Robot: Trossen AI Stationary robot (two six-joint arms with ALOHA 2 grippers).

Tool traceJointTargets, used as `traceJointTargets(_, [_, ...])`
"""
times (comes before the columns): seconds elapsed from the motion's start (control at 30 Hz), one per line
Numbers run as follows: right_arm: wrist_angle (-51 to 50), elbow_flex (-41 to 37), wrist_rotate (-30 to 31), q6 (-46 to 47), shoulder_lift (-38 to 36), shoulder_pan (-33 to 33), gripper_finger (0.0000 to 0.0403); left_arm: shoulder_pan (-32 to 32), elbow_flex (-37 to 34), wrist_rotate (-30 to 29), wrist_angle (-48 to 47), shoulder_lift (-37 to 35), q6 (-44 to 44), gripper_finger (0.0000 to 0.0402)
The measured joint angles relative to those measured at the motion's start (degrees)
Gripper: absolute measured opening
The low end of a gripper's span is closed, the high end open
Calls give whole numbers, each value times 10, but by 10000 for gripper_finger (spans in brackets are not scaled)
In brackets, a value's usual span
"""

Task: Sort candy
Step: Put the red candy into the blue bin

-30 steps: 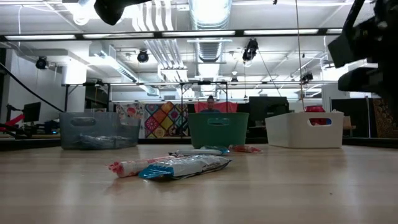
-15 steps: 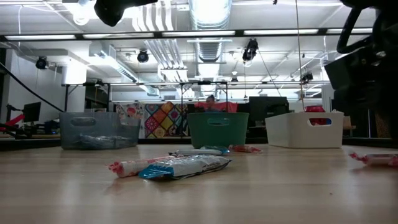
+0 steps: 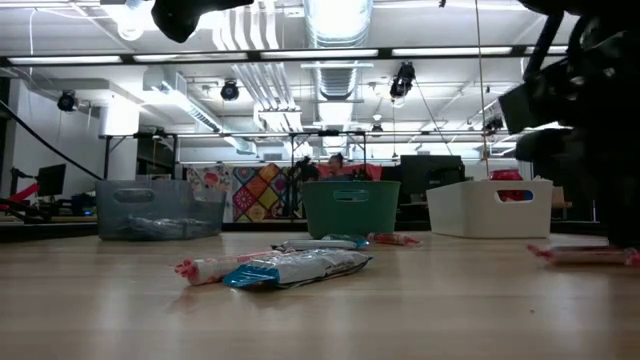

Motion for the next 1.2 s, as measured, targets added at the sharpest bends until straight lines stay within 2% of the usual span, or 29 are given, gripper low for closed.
traceJointTargets(0.23, [-4, -2, 86, 0, -65, -7, 8, 0, 0, 0, 0, 0, 0, 148])
traceJointTargets(0.4, [8, -2, 189, -3, -126, -30, 8, 0, 0, 0, 0, 0, -2, 148])
traceJointTargets(0.53, [62, -2, 291, -38, -171, -64, 8, 0, 0, 0, 0, 0, -2, 148])
traceJointTargets(0.63, [134, -2, 343, -94, -196, -101, 8, 0, 0, 0, 0, 0, -2, 148])
traceJointTargets(0.8, [301, -10, 354, -199, -208, -183, 8, 0, 0, 0, 0, 0, -5, 148])
traceJointTargets(0.93, [424, -20, 355, -255, -185, -257, 9, 0, 0, 0, 0, 0, -11, 148])
traceJointTargets(1.2, [470, -23, 353, -217, -95, -389, 9, 0, 0, 0, -2, 0, -17, 148])
